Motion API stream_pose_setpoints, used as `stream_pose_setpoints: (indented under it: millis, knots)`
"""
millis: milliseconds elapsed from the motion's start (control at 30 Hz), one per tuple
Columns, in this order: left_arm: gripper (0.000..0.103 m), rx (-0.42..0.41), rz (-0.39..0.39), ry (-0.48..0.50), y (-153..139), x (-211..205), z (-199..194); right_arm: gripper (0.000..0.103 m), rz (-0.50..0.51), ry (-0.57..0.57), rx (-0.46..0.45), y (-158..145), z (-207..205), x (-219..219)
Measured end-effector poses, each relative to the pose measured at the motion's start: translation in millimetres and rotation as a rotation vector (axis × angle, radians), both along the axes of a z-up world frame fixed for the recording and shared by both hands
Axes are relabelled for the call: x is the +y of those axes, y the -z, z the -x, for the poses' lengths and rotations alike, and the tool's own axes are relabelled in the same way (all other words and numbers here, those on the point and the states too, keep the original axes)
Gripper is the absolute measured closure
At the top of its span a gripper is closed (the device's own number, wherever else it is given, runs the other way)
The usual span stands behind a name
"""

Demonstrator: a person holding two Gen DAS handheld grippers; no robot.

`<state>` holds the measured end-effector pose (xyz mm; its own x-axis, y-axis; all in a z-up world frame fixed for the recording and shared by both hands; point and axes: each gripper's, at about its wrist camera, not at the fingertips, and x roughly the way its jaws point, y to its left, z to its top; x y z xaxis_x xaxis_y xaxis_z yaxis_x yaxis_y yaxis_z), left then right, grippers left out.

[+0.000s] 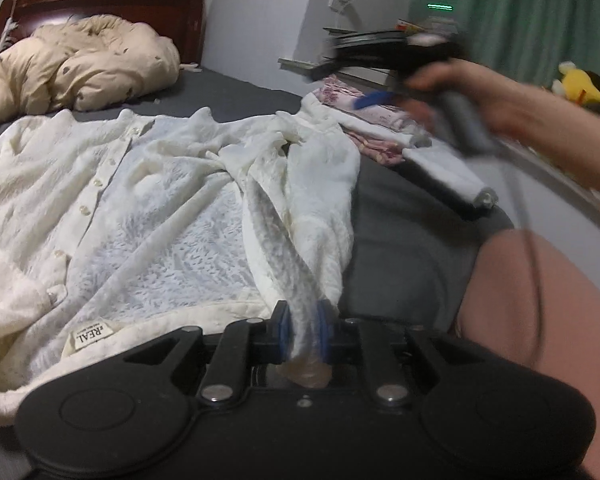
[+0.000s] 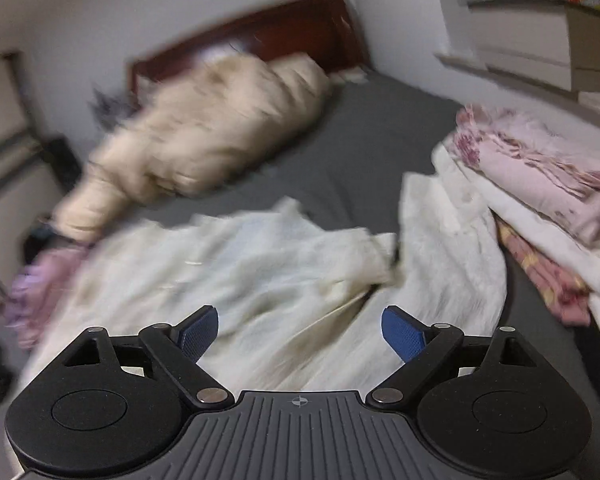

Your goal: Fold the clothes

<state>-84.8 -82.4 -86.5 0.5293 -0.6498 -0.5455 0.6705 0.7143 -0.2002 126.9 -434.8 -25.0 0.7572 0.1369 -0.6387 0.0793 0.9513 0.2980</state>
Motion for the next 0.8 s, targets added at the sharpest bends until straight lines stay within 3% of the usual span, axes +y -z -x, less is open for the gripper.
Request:
stream_pose_setpoints:
  millis: [67, 167, 233, 367, 433, 633, 800]
  knots:
    - [0.088, -0.028, -0.003, 0.012, 0, -1, 2, 0.049, -0.031, 0.022, 0.11, 20, -41, -6]
    - [0.088, -0.045, 0.007, 0.02, -1, 0, 3, 0.055, -0.056, 0.089, 0.232, 49, -80, -15]
    - [0.088, -0.042, 0.022, 0.019, -2, 2, 2, 0.057, -0.064, 0.109, 0.243, 60, -90, -18]
    - [0.088, -0.032, 0.057, 0.01, -4, 8, -2, 0.079, -0.082, 0.149, 0.25, 72, -95, -21]
    - [0.088, -0.027, 0.07, 0.002, -5, 10, -4, 0.094, -0.143, 0.177, 0.24, 73, -92, -26]
    - [0.088, -0.032, 0.115, -0.039, -13, 20, -8, 0.099, -0.281, 0.194, 0.153, 55, -86, -38]
    - [0.087, -0.153, 0.094, -0.116, -25, 28, -7, 0.099, -0.293, 0.148, 0.085, 20, -103, -24]
